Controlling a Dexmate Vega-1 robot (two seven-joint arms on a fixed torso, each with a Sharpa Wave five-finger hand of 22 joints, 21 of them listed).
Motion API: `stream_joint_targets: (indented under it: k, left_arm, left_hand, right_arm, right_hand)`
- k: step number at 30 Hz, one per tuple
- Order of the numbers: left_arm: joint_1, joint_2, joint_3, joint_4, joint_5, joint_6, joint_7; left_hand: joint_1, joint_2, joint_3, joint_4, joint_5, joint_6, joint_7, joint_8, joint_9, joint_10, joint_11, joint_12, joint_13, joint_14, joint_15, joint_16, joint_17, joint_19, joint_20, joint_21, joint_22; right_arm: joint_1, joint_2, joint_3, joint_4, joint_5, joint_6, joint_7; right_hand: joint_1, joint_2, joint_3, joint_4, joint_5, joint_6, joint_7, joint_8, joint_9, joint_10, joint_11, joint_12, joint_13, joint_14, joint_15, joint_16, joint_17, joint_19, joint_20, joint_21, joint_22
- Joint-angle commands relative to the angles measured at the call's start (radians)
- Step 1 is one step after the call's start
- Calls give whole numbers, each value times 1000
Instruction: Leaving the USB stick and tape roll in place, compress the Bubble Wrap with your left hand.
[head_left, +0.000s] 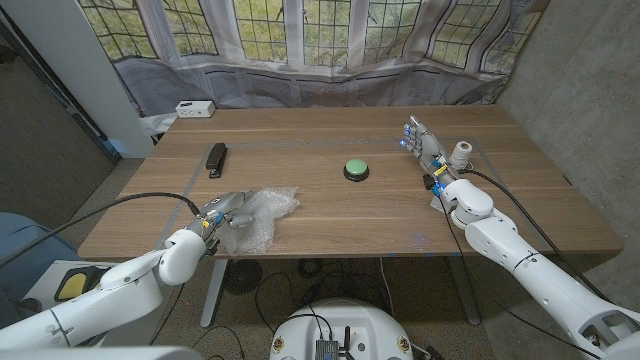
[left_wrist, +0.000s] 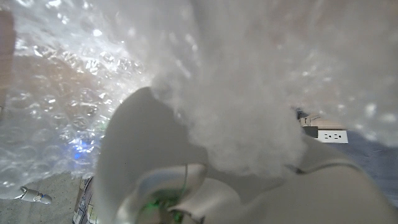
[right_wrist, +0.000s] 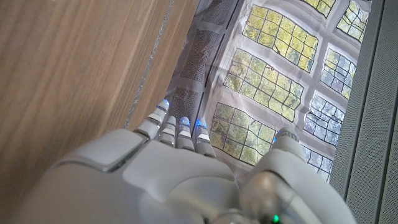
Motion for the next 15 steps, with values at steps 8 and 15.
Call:
stream_joint_targets:
  k: [8,15]
  left_arm:
    - [13,-8,-15,-30,-16,26,76]
    - [37,0,-58,-47,-50,3,91]
  left_hand:
    - [52,22,11,10,10,101,-1,33,9,93,-6,37,22,82,-15,22,4,402,46,22,4]
    - [43,22,9,17,10,102,-1,31,9,92,-6,36,25,84,-13,17,1,383,47,18,4]
  right_arm:
    - [-18,-3,8,-2,11,14,3]
    - [-29,-3,13,-6,15,17,-2]
  right_hand:
    - [4,-1,8,1,2,7,-2,-4,3,9,0,-3,4,-1,6,0,5,-1,6,-2,5]
    - [4,0,9,0,2,7,-3,-4,3,9,0,-3,4,-1,6,0,4,0,6,-2,5]
